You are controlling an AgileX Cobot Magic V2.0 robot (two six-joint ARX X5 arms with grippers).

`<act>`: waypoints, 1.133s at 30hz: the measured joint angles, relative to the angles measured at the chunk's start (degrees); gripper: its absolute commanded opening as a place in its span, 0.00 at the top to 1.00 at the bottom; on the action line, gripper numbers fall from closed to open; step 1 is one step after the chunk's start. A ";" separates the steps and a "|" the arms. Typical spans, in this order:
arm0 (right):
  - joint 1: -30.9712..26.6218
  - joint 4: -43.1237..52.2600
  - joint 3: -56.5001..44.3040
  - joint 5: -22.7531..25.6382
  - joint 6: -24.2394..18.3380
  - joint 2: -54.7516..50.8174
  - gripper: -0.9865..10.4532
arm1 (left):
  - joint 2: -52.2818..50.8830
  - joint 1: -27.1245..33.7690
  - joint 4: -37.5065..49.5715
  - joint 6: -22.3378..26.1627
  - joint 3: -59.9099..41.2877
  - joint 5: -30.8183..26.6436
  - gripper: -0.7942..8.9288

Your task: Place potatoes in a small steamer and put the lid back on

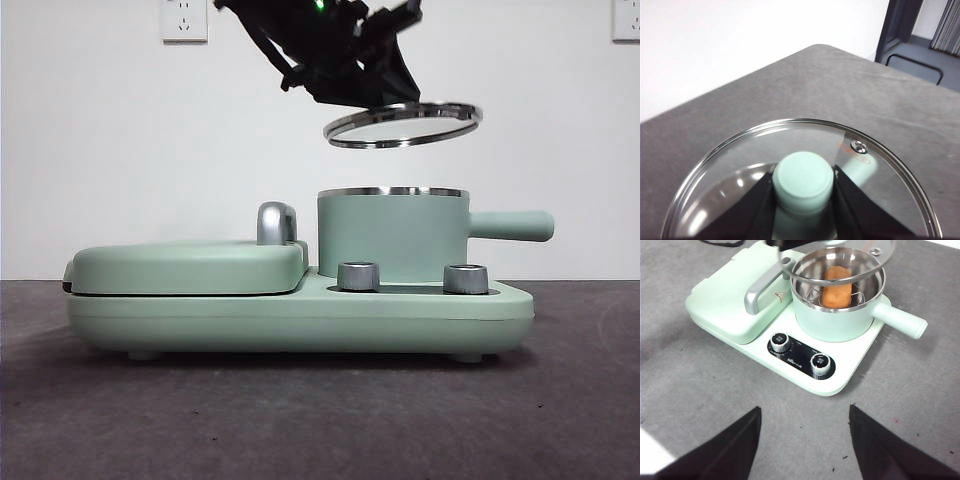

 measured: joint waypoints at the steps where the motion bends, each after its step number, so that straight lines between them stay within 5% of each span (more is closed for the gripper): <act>1: 0.00 0.00 0.00 0.00 0.00 0.00 0.68 | 1.03 0.00 -0.02 1.46 0.76 -0.31 0.91; 11: 0.00 -0.13 0.00 0.00 0.90 0.00 0.68 | 3.43 0.44 0.07 6.08 1.05 -0.44 0.91; 34: 0.00 1.14 0.00 1.40 1.40 0.00 0.68 | 5.97 2.16 -0.48 6.16 1.05 1.84 0.91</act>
